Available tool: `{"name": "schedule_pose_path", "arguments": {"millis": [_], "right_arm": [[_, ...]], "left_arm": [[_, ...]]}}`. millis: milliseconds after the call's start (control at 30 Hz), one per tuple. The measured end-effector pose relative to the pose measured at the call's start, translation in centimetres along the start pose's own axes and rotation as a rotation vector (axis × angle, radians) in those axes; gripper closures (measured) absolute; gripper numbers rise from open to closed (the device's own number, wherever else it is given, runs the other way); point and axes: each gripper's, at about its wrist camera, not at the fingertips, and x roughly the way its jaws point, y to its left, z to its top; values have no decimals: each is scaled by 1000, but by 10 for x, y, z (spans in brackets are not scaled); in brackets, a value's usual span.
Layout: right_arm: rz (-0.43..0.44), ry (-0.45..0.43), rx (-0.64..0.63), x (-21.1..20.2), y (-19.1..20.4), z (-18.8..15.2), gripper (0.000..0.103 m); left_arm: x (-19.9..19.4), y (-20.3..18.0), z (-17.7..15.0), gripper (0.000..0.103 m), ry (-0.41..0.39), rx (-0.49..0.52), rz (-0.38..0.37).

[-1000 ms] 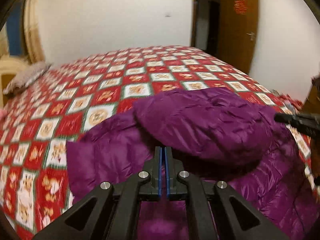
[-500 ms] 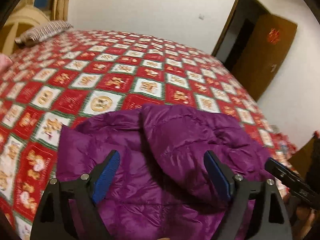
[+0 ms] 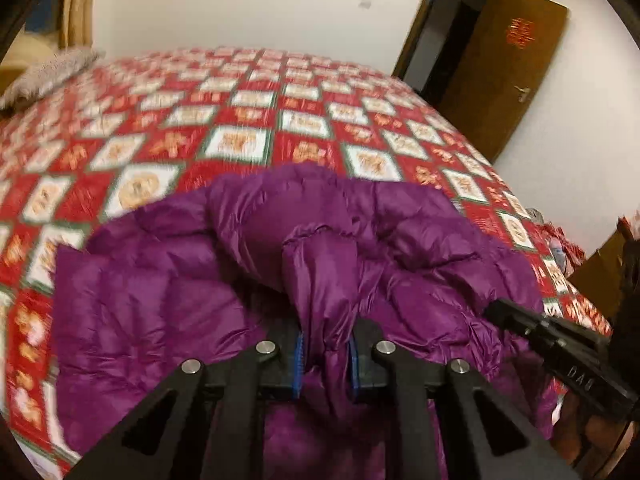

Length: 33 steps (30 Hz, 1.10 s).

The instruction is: Fold large clothes

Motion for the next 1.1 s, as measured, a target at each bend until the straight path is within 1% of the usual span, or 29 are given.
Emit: {"name": "schedule_pose_path", "arguments": {"millis": [67, 133, 233, 300, 400, 467, 500, 533, 567, 600, 633, 667, 700, 733, 800, 833, 867, 900, 967, 1000, 1033, 1067, 1100], "right_arm": [[1, -25, -17, -13, 3, -3, 97], [6, -40, -19, -24, 3, -7, 98], [16, -37, -3, -31, 3, -15, 98], [12, -15, 0, -31, 5, -24, 98], [-28, 34, -17, -19, 5, -37, 98], [-44, 74, 2, -7, -1, -42, 99], [-51, 91, 15, -2, -5, -45, 99], [-53, 95, 21, -1, -8, -46, 100], [-54, 95, 24, -2, -9, -46, 100], [-55, 93, 19, -4, -8, -44, 100], [-54, 95, 13, -6, -8, -43, 99], [-49, 99, 7, -8, -8, -41, 99], [-50, 103, 1, -11, -8, -40, 99], [-61, 100, -3, -14, -8, -40, 98], [-93, 85, -5, -22, -9, -39, 81], [-92, 74, 4, -27, -11, -38, 56], [-93, 57, 16, -34, -13, -37, 39], [-107, 35, 23, -40, -13, -35, 37], [-147, -3, 14, -49, -7, -24, 37], [-161, -22, 13, -50, -3, -17, 40], [-180, -33, 5, -49, 1, -10, 48], [-198, -44, 6, -46, 7, 1, 58], [-199, -65, 11, -41, 13, 14, 61]], "left_arm": [[-15, -3, -6, 87, -17, 26, -3], [-24, -7, -19, 87, -12, 49, -7], [-25, -13, -36, 86, -4, 87, 17], [-19, -15, -47, 86, 3, 123, 61], [-1, -9, -56, 86, 37, 131, 112], [1, -8, -57, 86, 48, 130, 112], [-1, -10, -57, 83, 50, 135, 116], [-3, -12, -55, 78, 56, 143, 122], [-9, -15, -55, 74, 55, 156, 129], [-14, -17, -55, 64, 43, 169, 135], [-24, -20, -57, 48, 20, 195, 156], [-31, -21, -58, 38, 0, 210, 178], [-36, -20, -60, 23, -15, 216, 189], [-44, -19, -61, 20, -38, 222, 201], [-55, -12, -61, 20, -56, 227, 212], [-58, -8, -58, 20, -61, 218, 221], [-61, -4, -54, 20, -76, 200, 236], [-63, 2, -45, 20, -99, 178, 259], [-60, 9, -25, 20, -124, 139, 319], [-58, 10, -18, 20, -126, 118, 347], [-51, 13, -1, 20, -131, 73, 387], [-46, 15, 10, 20, -138, 41, 403], [-41, 17, 21, 20, -146, 6, 415]]}}
